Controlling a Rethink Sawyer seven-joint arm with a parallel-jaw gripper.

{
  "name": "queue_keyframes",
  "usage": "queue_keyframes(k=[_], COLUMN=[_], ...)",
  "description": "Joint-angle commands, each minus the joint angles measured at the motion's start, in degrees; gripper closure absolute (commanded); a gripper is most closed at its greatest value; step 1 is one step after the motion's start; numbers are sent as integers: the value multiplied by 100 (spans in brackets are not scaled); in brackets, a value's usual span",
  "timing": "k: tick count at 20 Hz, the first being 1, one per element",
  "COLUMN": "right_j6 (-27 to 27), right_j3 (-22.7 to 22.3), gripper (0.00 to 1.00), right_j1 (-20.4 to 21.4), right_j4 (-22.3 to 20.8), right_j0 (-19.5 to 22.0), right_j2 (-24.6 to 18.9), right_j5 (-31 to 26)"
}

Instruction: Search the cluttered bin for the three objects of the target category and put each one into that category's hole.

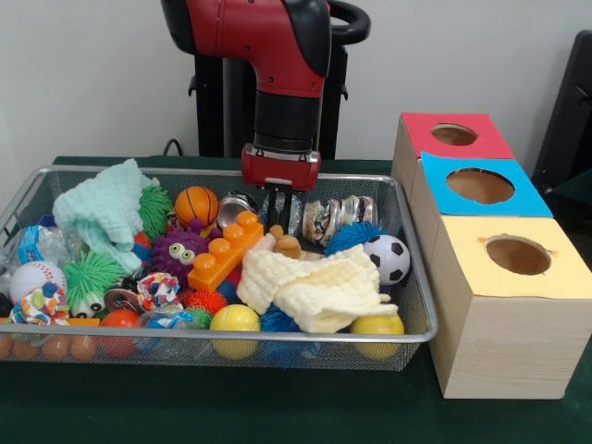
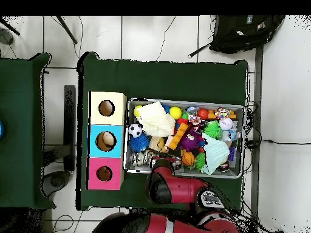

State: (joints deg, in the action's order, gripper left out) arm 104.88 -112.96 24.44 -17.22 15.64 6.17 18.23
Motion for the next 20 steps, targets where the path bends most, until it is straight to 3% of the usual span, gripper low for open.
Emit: queue_keyframes(k=[1, 6, 20], right_j6=[1051, 1049, 1141], right_j3=[592, 555, -4], gripper=[100, 100, 100], right_j1=[-235, -208, 581], right_j4=[308, 309, 501], right_j0=[-70, -34, -265], right_j2=[-382, -412, -274], right_j5=[637, 560, 59])
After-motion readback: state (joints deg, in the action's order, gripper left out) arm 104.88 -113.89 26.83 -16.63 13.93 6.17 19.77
